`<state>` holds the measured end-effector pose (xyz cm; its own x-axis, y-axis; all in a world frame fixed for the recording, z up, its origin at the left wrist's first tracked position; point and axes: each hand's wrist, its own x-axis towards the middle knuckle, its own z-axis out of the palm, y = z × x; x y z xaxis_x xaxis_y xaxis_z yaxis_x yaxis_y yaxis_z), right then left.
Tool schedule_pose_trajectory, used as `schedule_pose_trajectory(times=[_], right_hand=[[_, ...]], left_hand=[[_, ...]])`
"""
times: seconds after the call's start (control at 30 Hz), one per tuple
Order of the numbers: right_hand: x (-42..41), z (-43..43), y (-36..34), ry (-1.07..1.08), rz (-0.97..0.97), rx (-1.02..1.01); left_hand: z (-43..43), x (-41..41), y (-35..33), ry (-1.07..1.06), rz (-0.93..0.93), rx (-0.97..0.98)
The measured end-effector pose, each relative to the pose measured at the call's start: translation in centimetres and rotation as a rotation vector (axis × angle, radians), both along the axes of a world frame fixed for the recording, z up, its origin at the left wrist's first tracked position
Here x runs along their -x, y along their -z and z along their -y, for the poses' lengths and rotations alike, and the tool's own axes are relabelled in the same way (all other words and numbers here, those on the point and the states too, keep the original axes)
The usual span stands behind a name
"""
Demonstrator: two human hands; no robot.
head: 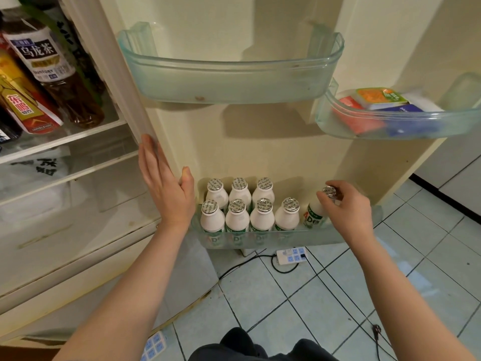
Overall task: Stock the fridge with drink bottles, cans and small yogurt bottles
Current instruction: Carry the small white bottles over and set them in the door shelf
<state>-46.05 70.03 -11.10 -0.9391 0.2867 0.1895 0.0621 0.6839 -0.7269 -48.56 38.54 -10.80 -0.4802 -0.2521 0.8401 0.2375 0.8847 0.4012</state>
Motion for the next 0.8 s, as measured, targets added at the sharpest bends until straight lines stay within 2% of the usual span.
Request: schedule_pose_trajectory(times=[0.33, 0.6, 0.8], right_hand=[[3.8, 2.7, -0.6, -0.346, 0.068, 0.157], [4.1, 3.4, -0.6, -0.371, 0.148, 0.358], [3.9, 3.3, -0.6, -0.396, 0.179, 0.374]], left_hand=[[0.0, 0.3, 0.3, -0.011, -0.019, -0.002], [0.2, 0.5, 0.7, -0.019, -0.022, 0.005], [0.0, 0.3, 0.4, -0.016, -0.006, -0.001]])
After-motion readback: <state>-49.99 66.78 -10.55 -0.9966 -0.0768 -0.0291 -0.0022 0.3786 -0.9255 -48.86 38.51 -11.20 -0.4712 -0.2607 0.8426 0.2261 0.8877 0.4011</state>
